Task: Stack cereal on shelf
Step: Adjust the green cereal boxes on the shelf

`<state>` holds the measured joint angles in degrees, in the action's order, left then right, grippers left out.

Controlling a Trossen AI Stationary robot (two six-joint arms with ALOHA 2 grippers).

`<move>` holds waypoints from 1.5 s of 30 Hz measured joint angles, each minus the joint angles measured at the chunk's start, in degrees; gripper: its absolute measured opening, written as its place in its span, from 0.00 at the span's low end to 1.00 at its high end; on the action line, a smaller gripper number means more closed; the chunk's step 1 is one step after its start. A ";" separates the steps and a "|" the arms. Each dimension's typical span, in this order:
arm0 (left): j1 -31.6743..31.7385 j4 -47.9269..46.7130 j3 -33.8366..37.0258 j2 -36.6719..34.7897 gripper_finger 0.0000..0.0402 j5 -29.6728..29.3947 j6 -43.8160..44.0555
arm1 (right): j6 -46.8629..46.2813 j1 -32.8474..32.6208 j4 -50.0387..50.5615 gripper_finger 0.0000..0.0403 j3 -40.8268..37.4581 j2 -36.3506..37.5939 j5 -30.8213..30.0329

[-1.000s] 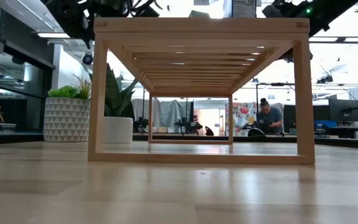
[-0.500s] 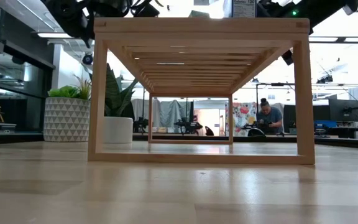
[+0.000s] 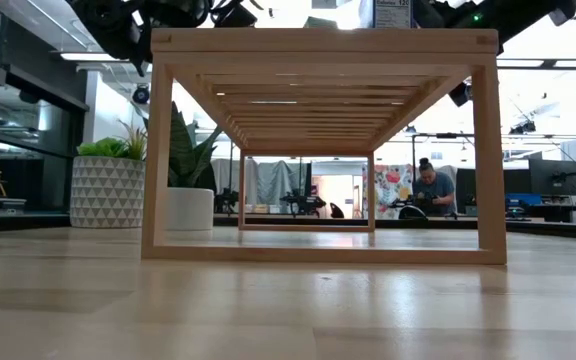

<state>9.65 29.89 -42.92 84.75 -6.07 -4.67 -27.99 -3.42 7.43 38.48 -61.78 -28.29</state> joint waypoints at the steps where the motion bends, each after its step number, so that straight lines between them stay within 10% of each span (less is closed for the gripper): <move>1: 0.00 0.00 0.00 0.00 0.00 0.00 -0.01 | -0.02 0.00 0.01 0.00 0.00 0.00 0.36; 45: 0.00 -3.30 -0.07 -2.97 0.00 7.30 2.54 | 1.01 0.00 7.38 0.00 0.02 6.73 -4.92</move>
<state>9.65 26.59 -42.98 81.78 1.23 -2.13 -26.98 -3.42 14.81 38.50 -55.05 -33.21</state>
